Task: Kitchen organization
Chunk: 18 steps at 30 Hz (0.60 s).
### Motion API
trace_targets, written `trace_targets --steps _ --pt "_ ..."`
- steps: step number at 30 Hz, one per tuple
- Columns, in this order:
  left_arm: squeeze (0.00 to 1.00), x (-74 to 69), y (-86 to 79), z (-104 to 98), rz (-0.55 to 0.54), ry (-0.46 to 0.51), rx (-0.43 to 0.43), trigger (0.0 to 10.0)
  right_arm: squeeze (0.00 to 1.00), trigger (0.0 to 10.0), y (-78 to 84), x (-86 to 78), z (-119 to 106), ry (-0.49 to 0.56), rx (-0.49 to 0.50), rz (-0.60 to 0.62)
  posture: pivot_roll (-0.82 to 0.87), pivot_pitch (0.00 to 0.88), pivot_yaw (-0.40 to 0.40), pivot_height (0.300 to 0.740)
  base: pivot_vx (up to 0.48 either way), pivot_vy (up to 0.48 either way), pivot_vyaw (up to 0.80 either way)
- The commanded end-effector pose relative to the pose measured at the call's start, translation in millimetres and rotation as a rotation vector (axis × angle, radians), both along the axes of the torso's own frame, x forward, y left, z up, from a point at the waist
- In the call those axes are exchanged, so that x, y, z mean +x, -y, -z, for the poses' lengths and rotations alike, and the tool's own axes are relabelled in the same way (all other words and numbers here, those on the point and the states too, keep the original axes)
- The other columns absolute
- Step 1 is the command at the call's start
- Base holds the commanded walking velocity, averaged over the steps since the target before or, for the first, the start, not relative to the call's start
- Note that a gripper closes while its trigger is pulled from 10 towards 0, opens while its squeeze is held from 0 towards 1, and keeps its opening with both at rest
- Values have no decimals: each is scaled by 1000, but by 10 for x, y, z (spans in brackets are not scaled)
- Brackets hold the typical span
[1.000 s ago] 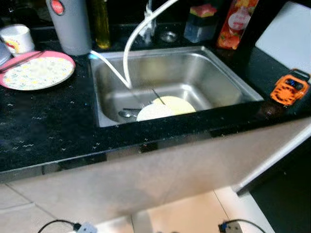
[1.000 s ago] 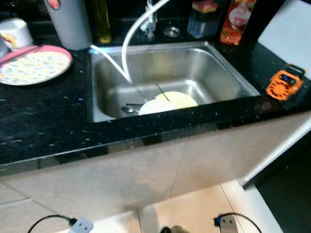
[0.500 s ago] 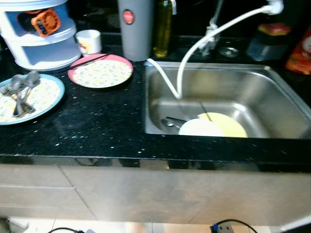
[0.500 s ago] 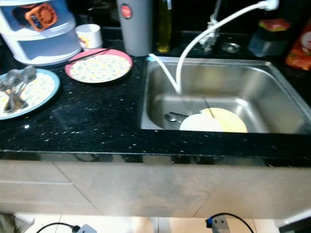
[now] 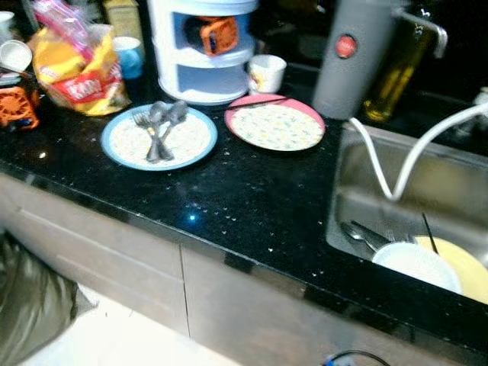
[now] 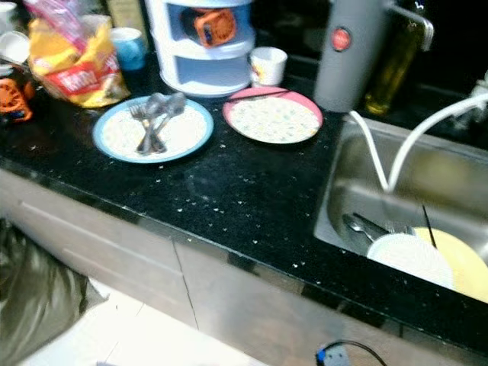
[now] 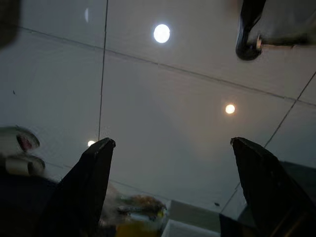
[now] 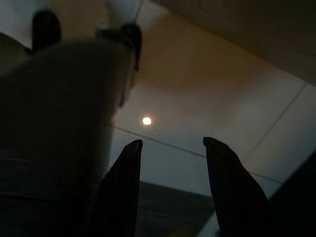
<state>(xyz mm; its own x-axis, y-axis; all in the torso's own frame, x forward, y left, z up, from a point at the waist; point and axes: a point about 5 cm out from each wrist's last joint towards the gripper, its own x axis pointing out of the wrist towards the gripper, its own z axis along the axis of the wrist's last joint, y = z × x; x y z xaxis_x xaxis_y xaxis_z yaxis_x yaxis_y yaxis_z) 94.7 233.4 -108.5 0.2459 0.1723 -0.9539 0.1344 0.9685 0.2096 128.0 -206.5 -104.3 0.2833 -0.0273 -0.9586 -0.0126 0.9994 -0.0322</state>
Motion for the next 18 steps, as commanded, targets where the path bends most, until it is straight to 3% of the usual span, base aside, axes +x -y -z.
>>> trace_targets --steps 1,3,5,11,18 --pt "0 57 -19 -19 1 22 -6 10000 0 10000 36 -21 1 -4 -12 1 127 72 -70 740 0 0 0" --pt "0 86 -12 -25 1 30 -17 10000 0 10000 32 -28 4 -6 -13 -3 125 71 -67 740 0 0 0" --pt "0 138 29 -30 56 28 -33 10000 0 10000 26 -50 11 -16 -12 -5 124 67 -64 740 0 -450 0" --pt "0 181 41 -38 48 37 -31 10000 0 10000 15 -97 27 -31 -8 -1 120 64 -59 740 0 -444 0" --pt "0 193 30 -44 46 41 -16 10000 0 10000 -2 -121 35 -68 -1 -18 121 64 -58 740 0 0 0"
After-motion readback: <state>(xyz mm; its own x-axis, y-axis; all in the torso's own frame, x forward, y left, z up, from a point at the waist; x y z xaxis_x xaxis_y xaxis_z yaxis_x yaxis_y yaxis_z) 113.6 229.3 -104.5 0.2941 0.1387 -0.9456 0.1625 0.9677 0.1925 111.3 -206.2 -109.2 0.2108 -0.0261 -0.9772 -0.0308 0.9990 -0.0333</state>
